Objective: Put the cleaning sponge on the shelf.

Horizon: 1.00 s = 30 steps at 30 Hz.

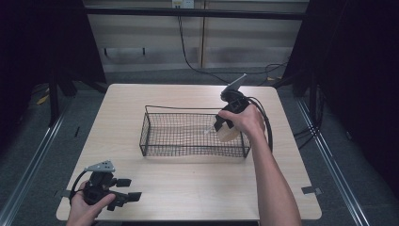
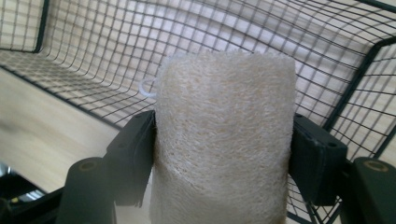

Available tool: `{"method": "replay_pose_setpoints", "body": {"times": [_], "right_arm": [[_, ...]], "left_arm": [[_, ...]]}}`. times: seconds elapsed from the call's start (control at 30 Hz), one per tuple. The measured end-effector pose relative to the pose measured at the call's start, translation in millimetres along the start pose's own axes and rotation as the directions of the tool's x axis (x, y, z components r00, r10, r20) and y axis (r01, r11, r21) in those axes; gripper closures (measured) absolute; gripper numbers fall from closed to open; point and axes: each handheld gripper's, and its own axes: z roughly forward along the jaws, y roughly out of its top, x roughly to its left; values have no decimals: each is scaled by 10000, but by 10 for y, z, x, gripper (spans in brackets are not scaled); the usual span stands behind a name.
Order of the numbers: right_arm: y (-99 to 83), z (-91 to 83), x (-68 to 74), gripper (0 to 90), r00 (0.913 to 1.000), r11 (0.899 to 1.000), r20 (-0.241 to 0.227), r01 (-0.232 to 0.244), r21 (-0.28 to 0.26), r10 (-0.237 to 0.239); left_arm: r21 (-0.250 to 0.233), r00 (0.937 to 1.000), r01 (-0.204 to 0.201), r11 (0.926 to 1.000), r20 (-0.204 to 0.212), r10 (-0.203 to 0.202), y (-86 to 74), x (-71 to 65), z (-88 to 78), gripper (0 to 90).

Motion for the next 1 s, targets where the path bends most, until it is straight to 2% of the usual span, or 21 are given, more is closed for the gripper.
{"method": "replay_pose_setpoints", "body": {"times": [0.2, 0.37, 0.53, 0.67, 0.83, 1.0], "right_arm": [[-12, 60, -102, 309, 9986, 9987, 131, -512, -76, 513], [-29, 136, -197, 309, 9976, 9978, 261, -644, -148, 648], [-40, 212, -271, 309, 9936, 9942, 460, -1014, -370, 1031], [-60, 271, -318, 308, 9894, 9909, 598, -1304, -339, 1323], [-85, 314, -361, 308, 9887, 9899, 676, -1301, -563, 1337], [-102, 374, -393, 307, 9829, 9855, 791, -1630, -464, 1663]], "left_arm": [[64, 10000, -57, 10000, 28, 57, 0, -10, 13, 221], [47, 10000, -40, 10000, 34, 40, 0, -5, 2, 221], [88, 9999, -107, 9999, 3, 107, 1, -12, 14, 221], [71, 9999, -106, 9999, 28, 106, 1, -15, 10, 222], [101, 9999, -144, 9998, 8, 144, 2, -19, 12, 222], [124, 9999, -170, 9998, -14, 170, 2, -20, 15, 222]]}}
